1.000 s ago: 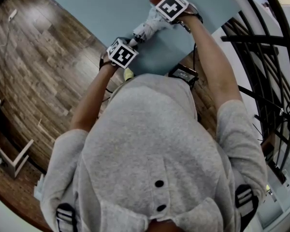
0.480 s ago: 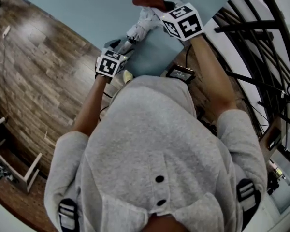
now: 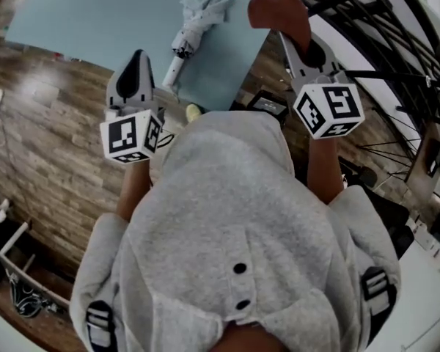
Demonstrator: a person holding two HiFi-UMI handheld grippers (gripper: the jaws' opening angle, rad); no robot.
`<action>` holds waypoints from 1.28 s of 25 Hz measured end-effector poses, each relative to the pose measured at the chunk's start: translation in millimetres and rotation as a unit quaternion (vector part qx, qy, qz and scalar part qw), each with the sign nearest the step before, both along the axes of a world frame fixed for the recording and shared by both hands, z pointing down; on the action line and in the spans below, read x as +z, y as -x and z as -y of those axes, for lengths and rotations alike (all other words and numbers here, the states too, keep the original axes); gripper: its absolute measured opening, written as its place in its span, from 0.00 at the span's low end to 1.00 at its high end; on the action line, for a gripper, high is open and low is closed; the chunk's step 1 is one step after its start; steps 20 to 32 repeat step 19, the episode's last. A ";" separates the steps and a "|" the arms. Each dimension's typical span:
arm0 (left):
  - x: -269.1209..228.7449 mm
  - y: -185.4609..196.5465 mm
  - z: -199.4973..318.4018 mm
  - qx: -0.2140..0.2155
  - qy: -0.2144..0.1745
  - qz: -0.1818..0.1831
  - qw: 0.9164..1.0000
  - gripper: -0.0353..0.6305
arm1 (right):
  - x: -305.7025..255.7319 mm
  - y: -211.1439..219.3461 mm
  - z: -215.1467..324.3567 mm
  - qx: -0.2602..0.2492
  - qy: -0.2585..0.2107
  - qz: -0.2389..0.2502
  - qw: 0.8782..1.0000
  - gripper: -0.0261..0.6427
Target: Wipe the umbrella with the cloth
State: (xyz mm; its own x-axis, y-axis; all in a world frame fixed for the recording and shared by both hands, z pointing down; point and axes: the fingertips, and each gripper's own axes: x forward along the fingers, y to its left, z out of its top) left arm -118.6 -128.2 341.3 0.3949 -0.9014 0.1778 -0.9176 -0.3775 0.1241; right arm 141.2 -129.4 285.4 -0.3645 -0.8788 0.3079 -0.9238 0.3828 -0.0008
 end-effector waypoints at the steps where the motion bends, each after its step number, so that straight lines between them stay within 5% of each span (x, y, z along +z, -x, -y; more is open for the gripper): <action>1: -2.3 -3.0 -2.1 0.004 -0.002 0.002 1.000 0.08 | 0.1 -5.7 -7.2 0.011 -0.001 0.003 1.000 0.15; 32: -7.2 -8.2 -20.1 0.045 -0.011 0.022 0.999 0.08 | 0.6 -2.1 -39.3 0.043 -0.011 -0.004 0.999 0.15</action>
